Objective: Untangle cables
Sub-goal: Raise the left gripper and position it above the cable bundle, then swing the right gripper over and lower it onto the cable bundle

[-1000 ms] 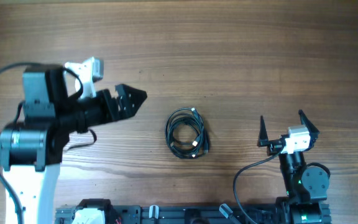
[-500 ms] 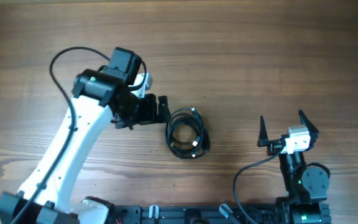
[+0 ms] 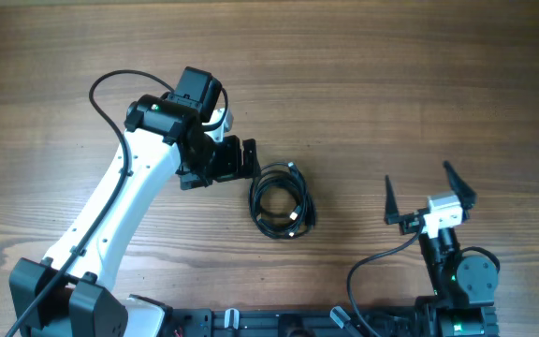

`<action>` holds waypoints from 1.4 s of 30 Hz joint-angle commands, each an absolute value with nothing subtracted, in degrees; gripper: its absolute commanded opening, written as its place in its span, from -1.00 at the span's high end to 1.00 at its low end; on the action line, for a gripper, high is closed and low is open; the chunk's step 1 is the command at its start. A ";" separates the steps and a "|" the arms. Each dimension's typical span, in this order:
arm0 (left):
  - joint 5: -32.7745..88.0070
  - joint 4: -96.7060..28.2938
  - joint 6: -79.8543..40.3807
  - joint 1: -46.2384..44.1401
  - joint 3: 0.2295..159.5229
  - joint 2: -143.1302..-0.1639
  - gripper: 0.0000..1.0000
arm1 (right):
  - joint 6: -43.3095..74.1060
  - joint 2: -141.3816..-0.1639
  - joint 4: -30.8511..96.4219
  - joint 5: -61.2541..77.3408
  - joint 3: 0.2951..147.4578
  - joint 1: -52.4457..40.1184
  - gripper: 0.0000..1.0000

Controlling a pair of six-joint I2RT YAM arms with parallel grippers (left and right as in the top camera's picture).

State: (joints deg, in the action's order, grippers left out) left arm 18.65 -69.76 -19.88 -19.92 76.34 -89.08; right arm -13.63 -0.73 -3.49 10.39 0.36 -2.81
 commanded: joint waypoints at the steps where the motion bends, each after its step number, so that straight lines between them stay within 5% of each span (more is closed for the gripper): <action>1: 18.37 -69.56 -20.40 -20.14 75.90 -89.38 -1.00 | -18.22 -0.27 -2.44 17.87 0.32 -2.57 -0.99; 36: 18.37 -64.58 -24.29 -20.14 75.90 -89.38 -1.00 | -21.85 -0.43 -1.67 17.93 0.32 -2.57 -0.99; 38: 18.39 -66.63 -24.29 -20.14 75.90 -89.38 -1.00 | -20.34 -0.43 -2.50 29.41 0.32 -2.61 -0.99; 40: 18.35 -68.86 -24.10 -20.14 75.90 -89.38 -1.00 | -19.53 -0.43 -5.10 60.05 0.32 -2.61 -1.00; 42: 18.37 -68.34 -23.18 -20.14 75.90 -89.38 -1.00 | -19.27 -0.43 -7.73 73.17 0.32 -2.61 -0.99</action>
